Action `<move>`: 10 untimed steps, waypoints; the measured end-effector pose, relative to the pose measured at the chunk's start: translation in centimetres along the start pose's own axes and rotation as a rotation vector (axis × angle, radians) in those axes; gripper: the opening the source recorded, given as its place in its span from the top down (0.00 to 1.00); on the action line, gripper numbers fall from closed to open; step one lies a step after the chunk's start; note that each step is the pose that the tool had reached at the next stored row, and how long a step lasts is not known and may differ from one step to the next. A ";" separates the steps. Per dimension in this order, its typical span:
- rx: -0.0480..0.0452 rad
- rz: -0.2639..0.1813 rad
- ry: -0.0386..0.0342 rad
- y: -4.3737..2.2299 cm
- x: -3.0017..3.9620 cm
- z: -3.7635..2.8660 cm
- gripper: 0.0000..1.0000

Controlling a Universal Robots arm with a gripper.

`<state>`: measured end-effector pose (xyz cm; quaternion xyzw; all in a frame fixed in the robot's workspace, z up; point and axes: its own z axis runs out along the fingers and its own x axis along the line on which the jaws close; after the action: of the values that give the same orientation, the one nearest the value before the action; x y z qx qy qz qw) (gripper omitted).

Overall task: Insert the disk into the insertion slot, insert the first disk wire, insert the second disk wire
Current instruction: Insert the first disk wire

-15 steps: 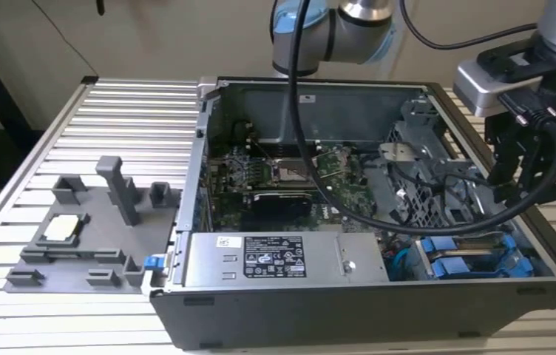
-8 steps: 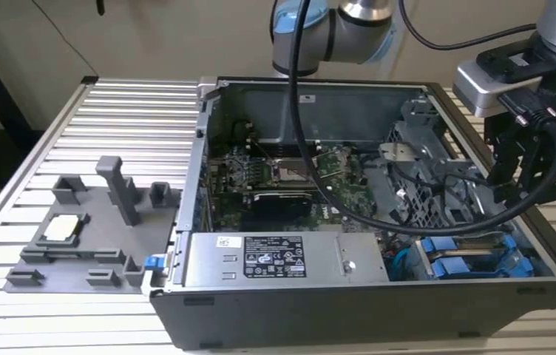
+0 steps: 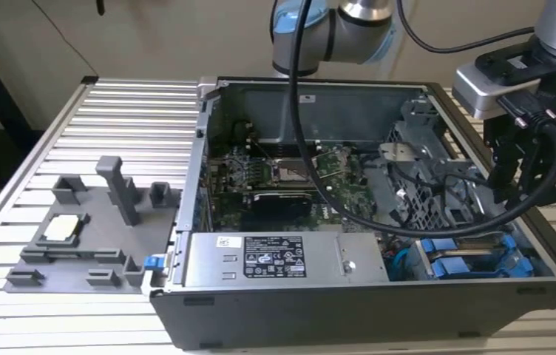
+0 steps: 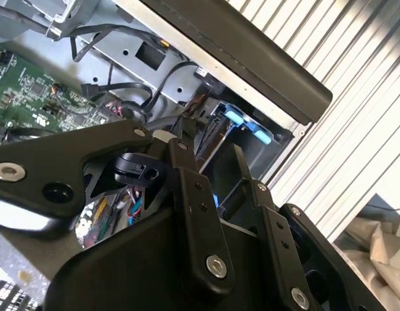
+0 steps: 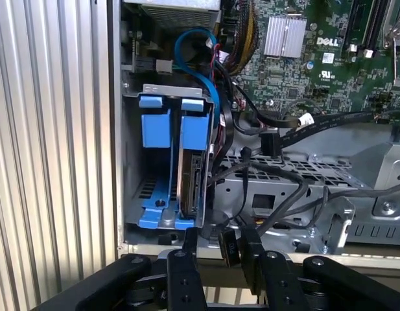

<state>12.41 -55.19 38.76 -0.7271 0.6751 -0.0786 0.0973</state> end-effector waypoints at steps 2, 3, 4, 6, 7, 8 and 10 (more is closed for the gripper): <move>0.0000 0.000 0.0001 0.00 -0.03 0.00 0.60; 0.0000 0.000 0.0000 0.00 -0.04 0.00 0.60; 0.0000 0.000 -0.0001 0.00 -0.07 0.01 0.60; 0.0000 0.000 0.0000 -0.01 -0.08 0.01 0.68; 0.0000 0.000 0.0000 -0.01 -0.08 0.01 0.68; 0.0001 0.000 0.0000 -0.01 -0.09 0.01 0.75; 0.0000 0.000 0.0000 -0.01 -0.09 0.01 0.80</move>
<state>12.41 -55.09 38.75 -0.7271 0.6751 -0.0786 0.0973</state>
